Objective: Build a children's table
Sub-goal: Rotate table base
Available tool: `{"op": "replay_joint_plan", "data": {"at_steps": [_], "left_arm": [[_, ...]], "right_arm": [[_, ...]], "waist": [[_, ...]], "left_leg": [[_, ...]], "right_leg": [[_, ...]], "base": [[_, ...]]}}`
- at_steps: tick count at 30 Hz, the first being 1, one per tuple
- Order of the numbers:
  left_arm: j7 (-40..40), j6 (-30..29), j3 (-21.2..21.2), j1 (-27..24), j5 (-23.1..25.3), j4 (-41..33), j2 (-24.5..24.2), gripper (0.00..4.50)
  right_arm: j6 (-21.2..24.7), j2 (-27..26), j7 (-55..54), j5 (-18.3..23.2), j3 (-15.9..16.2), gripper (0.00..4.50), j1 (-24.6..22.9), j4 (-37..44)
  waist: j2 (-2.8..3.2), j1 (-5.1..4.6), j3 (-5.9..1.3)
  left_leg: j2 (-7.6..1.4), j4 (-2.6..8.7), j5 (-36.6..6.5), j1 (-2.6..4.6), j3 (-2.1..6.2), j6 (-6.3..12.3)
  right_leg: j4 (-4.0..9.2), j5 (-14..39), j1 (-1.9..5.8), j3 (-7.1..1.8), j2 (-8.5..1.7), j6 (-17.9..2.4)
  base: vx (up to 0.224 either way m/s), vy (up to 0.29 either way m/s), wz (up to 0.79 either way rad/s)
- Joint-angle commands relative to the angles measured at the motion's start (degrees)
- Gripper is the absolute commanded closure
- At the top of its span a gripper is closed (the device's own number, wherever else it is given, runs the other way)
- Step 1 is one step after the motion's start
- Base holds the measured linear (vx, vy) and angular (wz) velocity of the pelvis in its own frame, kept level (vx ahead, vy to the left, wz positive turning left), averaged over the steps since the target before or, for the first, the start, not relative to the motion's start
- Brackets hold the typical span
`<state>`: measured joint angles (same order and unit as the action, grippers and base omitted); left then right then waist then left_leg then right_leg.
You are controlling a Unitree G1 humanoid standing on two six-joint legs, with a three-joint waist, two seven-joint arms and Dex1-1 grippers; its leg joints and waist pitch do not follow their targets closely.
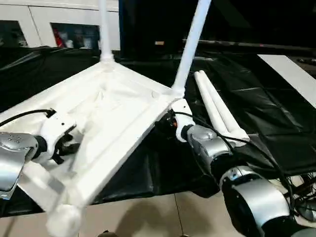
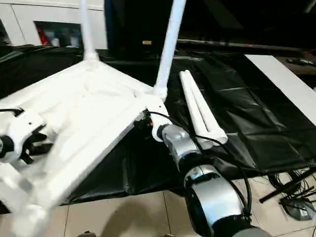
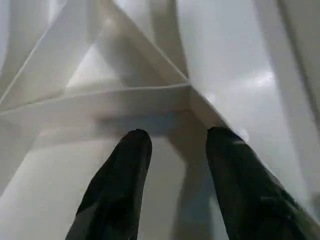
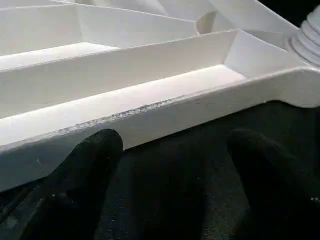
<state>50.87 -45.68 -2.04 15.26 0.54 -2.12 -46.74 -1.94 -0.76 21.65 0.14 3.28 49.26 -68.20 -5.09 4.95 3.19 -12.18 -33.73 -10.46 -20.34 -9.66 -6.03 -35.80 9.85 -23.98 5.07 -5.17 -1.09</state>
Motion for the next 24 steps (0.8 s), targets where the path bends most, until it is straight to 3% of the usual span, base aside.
{"op": "replay_joint_plan", "data": {"at_steps": [1, 4, 12, 13, 17, 23, 24], "left_arm": [[2.9, -1.0, -2.6, -0.6, -3.3, -4.3, 1.3, 2.34], [4.0, -1.9, -3.9, -0.8, -4.3, -6.3, 2.5, 2.34], [3.7, -1.5, -7.8, -0.1, -4.8, -7.7, 5.3, 2.34], [3.1, -1.5, -8.0, 0.5, -4.5, -7.2, 6.0, 2.34], [-0.1, -0.1, -8.4, 3.1, -2.5, -3.7, 9.1, 2.34], [-8.7, 7.4, -7.9, 8.0, 2.6, 7.1, 12.1, 2.34], [-8.8, 7.5, -7.9, 8.1, 2.7, 7.3, 12.2, 2.34]], "right_arm": [[-1.1, -1.4, 1.9, 0.5, 0.0, 0.64, 1.5, 0.1], [-1.2, -2.7, 4.3, 1.0, 0.0, 0.64, 1.6, 0.1], [-2.6, -6.1, 12.8, 0.6, 2.0, 0.64, 0.5, 1.3], [-2.8, -6.3, 13.1, 0.5, 2.1, 0.64, 0.4, 1.3], [-3.3, -7.0, 12.5, 0.0, 1.8, 0.64, 0.8, 1.1], [-5.2, -4.4, 8.7, 0.3, -0.6, 0.64, 1.8, 2.3], [-5.2, -4.3, 8.6, 0.3, -0.7, 0.64, 1.8, 2.3]], "waist": [[1.97, -0.03, -3.52], [1.85, -0.13, -3.51], [1.57, -0.46, -3.31], [1.36, -0.5, -3.32], [1.57, -0.15, -3.21], [1.39, 0.34, -3.36], [1.67, 0.46, -3.42]], "left_leg": [[-0.99, 4.69, -14.5, 0.33, 0.04, -2.54], [-0.89, 4.61, -13.3, 0.18, -0.08, -2.07], [-1.02, 4.68, -14.9, 0.15, 0.04, -1.59], [-1.02, 4.68, -14.9, 0.15, 0.03, -1.58], [-1.02, 4.73, -16.4, 0.44, 0.05, -1.97], [-1.06, 4.81, -18.4, 0.58, 0.36, -1.91], [-1.17, 4.84, -18.3, 0.72, 0.36, -2.07]], "right_leg": [[3.28, 11.0, 2.92, -3.1, -2.91, -11.3], [3.22, 9.6, 3.05, -3.11, -2.81, -11.7], [3.73, 14.3, 2.98, -3.19, -3.07, -11.1], [3.76, 14.6, 2.97, -3.18, -3.05, -11.1], [4.04, 16.9, 2.72, -3.18, -2.99, -10.1], [4.65, 20.8, 2.56, -3.16, -3.3, -8.6], [4.61, 20.3, 2.35, -3.16, -3.33, -8.8]], "base": [[0.0, 0.0, 0.0], [0.0, 0.0, 0.0], [0.0, 0.0, 0.0], [0.0, 0.0, 0.0], [0.0, 0.0, 0.0], [0.0, 0.0, 0.0], [0.0, 0.0, 0.0]]}}
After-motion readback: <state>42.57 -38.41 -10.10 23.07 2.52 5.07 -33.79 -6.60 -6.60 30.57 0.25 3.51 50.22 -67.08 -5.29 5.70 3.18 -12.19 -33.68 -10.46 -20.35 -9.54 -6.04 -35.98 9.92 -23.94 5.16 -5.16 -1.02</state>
